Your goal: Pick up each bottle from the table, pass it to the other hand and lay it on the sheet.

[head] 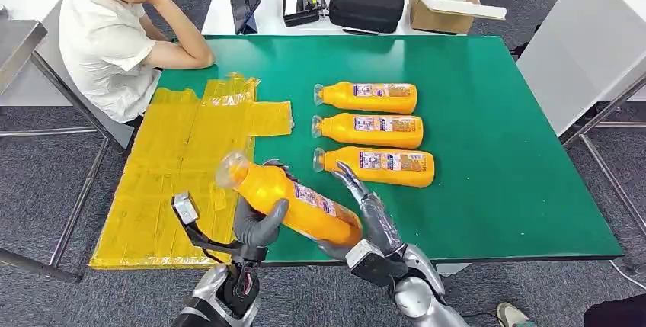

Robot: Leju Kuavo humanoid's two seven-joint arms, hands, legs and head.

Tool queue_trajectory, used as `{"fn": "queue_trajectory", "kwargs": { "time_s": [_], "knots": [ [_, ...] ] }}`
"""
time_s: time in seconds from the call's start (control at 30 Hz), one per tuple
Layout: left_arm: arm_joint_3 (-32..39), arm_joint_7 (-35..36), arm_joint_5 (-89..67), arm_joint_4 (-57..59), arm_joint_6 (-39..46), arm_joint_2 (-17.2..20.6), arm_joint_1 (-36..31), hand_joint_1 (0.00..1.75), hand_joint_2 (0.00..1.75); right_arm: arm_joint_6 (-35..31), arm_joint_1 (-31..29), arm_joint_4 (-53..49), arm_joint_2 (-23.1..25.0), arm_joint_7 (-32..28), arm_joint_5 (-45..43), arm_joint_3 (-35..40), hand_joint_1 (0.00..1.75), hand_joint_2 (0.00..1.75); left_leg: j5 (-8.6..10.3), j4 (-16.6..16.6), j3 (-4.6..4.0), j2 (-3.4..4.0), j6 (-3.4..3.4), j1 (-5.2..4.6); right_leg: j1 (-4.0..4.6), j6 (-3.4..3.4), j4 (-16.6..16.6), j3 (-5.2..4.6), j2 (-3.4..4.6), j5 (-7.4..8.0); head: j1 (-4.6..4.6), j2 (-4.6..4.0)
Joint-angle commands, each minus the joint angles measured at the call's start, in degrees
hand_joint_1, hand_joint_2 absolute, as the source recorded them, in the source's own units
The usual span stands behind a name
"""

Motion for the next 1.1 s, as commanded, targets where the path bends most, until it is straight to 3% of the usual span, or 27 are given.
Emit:
{"fn": "queue_trajectory", "kwargs": {
  "time_s": [0.03,0.17,0.47,0.53,0.57,0.73,0.8,0.87,1.1],
  "knots": [
    [-1.53,-2.14,-9.39,-5.68,15.37,2.16,-0.01,1.75,1.75,-1.32,1.05,1.59,0.68,0.31,-1.60,-1.98,0.00,1.75,-0.11,0.00,0.21,0.12,-0.02,0.06,0.10,-0.21,-0.05,0.22,0.03,-0.08,0.00,0.00],
    [-2.15,-3.73,-18.37,-11.45,23.05,3.61,1.00,1.75,1.75,-3.12,1.79,1.50,0.81,0.74,-1.53,-3.13,0.00,1.75,-0.05,-0.01,0.09,0.08,-0.02,0.02,0.05,-0.14,-0.02,0.08,0.02,-0.03,-0.02,0.00],
    [2.48,-0.73,-12.68,-13.11,20.09,4.02,1.71,1.75,1.75,-4.88,1.08,3.06,1.07,0.66,-0.56,-3.45,0.00,1.75,-0.06,-0.03,0.17,0.14,-0.02,0.04,0.07,-0.17,-0.05,0.16,0.07,-0.03,0.00,0.00],
    [0.28,-6.19,-26.10,-12.44,31.26,5.62,0.13,1.75,1.75,-6.29,1.39,2.52,0.92,0.42,0.22,-3.55,0.00,1.75,-0.08,-0.02,0.21,0.17,-0.03,0.06,0.10,-0.21,-0.06,0.20,0.09,-0.03,0.00,0.00],
    [-1.40,-7.59,-37.42,-10.80,41.59,6.15,-1.28,1.75,1.75,-6.93,1.88,1.69,0.71,0.37,0.60,-3.65,0.00,1.75,-0.03,-0.04,0.12,0.10,-0.02,0.03,0.06,-0.15,-0.04,0.12,0.04,-0.01,0.00,0.00],
    [-2.12,-7.21,-43.39,-9.33,45.52,7.04,-2.59,1.75,1.75,-6.99,2.28,0.94,0.53,0.38,0.60,-3.86,0.00,1.75,-0.05,-0.02,0.19,0.07,-0.02,0.06,0.10,-0.21,-0.05,0.20,-0.02,-0.05,0.00,0.00],
    [-5.87,-2.91,-64.71,-5.11,57.53,9.70,-5.88,1.75,1.75,-6.76,1.07,1.56,0.76,0.18,0.95,-3.88,0.00,1.75,-0.07,-0.03,0.26,0.10,-0.01,0.06,0.10,-0.24,-0.06,0.27,0.00,-0.07,0.00,0.00],
    [-6.13,3.15,-79.38,-1.17,61.33,10.44,-8.13,1.75,1.75,-6.28,-0.35,2.61,1.35,-0.14,1.41,-4.01,0.00,1.75,-0.05,-0.03,0.25,0.12,-0.02,0.06,0.09,-0.23,-0.06,0.24,0.01,-0.05,0.00,0.00],
    [-4.97,3.86,-81.78,1.42,59.42,9.99,-9.46,1.75,1.75,-6.25,-0.61,2.51,1.86,-0.34,1.97,-4.04,0.00,1.75,0.00,-0.03,0.14,0.10,-0.01,0.03,0.05,-0.15,-0.03,0.12,0.02,-0.01,0.00,0.00]
  ]
}}
